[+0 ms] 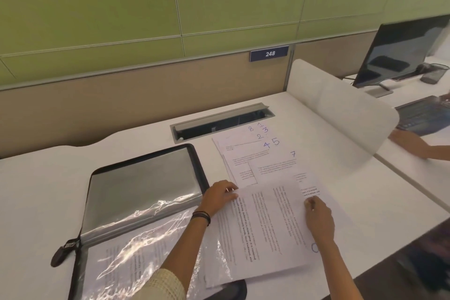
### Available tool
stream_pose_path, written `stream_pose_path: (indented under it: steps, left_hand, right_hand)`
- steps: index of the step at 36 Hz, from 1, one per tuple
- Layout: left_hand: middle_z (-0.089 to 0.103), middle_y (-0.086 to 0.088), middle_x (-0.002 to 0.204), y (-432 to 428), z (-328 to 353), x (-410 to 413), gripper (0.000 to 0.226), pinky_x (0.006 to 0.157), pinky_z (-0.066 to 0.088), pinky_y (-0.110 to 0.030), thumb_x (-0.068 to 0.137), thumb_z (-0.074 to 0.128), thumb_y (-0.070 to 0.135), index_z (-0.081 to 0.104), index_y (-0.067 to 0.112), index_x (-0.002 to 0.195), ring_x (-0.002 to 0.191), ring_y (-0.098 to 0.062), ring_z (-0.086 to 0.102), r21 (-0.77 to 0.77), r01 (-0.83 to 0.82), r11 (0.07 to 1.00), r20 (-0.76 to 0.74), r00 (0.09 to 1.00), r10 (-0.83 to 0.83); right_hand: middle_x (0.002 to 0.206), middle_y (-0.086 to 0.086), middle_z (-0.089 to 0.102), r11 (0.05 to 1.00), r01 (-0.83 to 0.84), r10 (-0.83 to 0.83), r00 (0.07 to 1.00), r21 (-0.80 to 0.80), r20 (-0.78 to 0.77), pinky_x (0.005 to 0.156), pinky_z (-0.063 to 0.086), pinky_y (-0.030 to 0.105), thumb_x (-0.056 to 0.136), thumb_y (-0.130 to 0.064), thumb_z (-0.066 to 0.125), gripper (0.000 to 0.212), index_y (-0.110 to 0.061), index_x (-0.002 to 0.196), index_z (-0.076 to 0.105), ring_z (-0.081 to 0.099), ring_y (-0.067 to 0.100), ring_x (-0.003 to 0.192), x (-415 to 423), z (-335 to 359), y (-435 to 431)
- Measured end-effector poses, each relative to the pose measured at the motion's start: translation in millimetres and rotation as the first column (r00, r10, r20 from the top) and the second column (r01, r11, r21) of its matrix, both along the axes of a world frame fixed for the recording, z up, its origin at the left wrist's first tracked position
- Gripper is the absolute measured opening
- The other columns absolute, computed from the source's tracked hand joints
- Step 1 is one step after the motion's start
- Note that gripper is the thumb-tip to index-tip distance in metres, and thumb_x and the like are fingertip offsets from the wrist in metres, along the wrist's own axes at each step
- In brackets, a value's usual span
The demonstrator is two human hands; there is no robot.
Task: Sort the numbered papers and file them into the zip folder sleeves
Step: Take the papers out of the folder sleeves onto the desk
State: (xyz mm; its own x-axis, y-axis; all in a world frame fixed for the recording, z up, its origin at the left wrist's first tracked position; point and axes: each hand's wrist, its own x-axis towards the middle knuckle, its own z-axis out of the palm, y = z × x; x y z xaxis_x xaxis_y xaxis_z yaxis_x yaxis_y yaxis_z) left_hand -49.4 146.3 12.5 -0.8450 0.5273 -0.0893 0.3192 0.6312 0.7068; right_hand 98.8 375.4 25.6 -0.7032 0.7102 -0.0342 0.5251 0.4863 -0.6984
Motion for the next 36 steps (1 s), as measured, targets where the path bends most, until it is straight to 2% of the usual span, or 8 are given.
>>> stream_pose_path:
  steps: [5,10,16,19,21,25,31,36]
  left_hand:
    - [0.062,0.009,0.090,9.9,13.8,-2.0,0.016,0.065,0.040,-0.014,0.091,0.060,0.030,0.067,0.016,0.094,0.077,-0.004,0.055,0.021,0.035,0.999,-0.064,0.997,-0.034]
    - [0.065,0.002,0.092,16.8,19.2,-1.0,0.012,0.069,0.044,-0.011,0.094,0.056,0.023,0.063,0.014,0.094,0.082,-0.010,0.061,0.190,-0.046,0.981,-0.035,0.998,0.054]
    - [0.063,-0.004,0.099,21.3,16.4,2.5,0.010,0.065,0.047,-0.014,0.099,0.045,0.022,0.051,0.014,0.102,0.083,-0.012,0.062,0.327,-0.227,0.917,0.082,0.974,0.212]
    - [0.062,-0.010,0.104,26.1,10.9,9.3,0.010,0.063,0.051,-0.018,0.100,0.041,0.016,0.043,0.015,0.110,0.082,-0.015,0.064,0.374,-0.300,0.877,0.200,0.950,0.240]
    - [0.059,-0.010,0.107,30.3,7.6,15.1,0.021,0.065,0.052,-0.016,0.100,0.039,0.008,0.037,0.018,0.118,0.083,-0.012,0.062,0.399,-0.311,0.863,0.251,0.942,0.223]
    - [0.052,0.001,0.109,44.2,1.7,31.7,0.046,0.072,0.052,-0.012,0.098,0.039,0.001,0.024,0.025,0.134,0.089,-0.005,0.057,0.418,-0.263,0.870,0.310,0.941,0.135]
    - [0.044,-0.004,0.132,59.4,-18.9,49.4,0.053,0.092,0.046,-0.015,0.095,0.032,-0.008,0.023,0.023,0.136,0.116,-0.016,0.049,0.400,-0.260,0.879,0.368,0.924,0.106]
    - [0.042,-0.001,0.135,64.2,-29.0,55.6,0.056,0.105,0.041,-0.030,0.096,0.039,-0.002,0.019,0.020,0.143,0.123,-0.015,0.046,0.357,-0.221,0.907,0.411,0.910,0.060]
  right_hand:
    - [0.088,0.010,0.056,0.999,0.036,-0.032,0.992,0.031,-0.119,0.068,0.037,0.031,0.097,-0.010,0.041,0.012,-0.005,0.095,0.052,0.051,0.027,0.079,1.6,8.3,8.0]
    - [0.117,0.021,0.054,0.990,0.049,-0.012,0.963,0.134,-0.269,0.088,0.042,0.040,0.093,-0.008,0.051,0.026,-0.001,0.117,0.053,0.052,0.035,0.107,-0.7,9.2,16.1]
    - [0.122,0.020,0.052,0.985,0.008,0.055,0.934,0.175,-0.354,0.094,0.036,0.033,0.092,-0.002,0.049,0.029,-0.001,0.120,0.052,0.049,0.033,0.113,0.6,10.0,19.7]
    - [0.122,0.018,0.052,0.985,-0.035,0.092,0.933,0.168,-0.348,0.095,0.035,0.031,0.090,0.001,0.049,0.030,-0.002,0.120,0.053,0.050,0.031,0.112,-1.3,4.7,18.7]
    - [0.121,0.019,0.053,0.985,-0.061,0.113,0.933,0.159,-0.343,0.096,0.036,0.033,0.088,0.005,0.050,0.031,-0.001,0.119,0.054,0.051,0.032,0.112,-3.1,0.6,16.5]
    - [0.122,0.017,0.054,0.977,-0.161,0.196,0.937,0.143,-0.288,0.099,0.038,0.039,0.088,0.005,0.052,0.030,-0.001,0.118,0.055,0.051,0.033,0.115,-6.4,-11.4,12.9]
    - [0.134,0.012,0.049,0.922,-0.373,0.384,0.916,0.107,-0.114,0.102,0.030,0.028,0.092,-0.006,0.054,0.025,-0.008,0.117,0.058,0.045,0.028,0.126,-10.0,-32.1,11.8]
    - [0.143,0.010,0.041,0.904,-0.424,0.423,0.906,0.057,0.022,0.110,0.027,0.033,0.094,-0.013,0.053,0.025,-0.010,0.118,0.059,0.038,0.026,0.132,-11.6,-46.3,10.2]
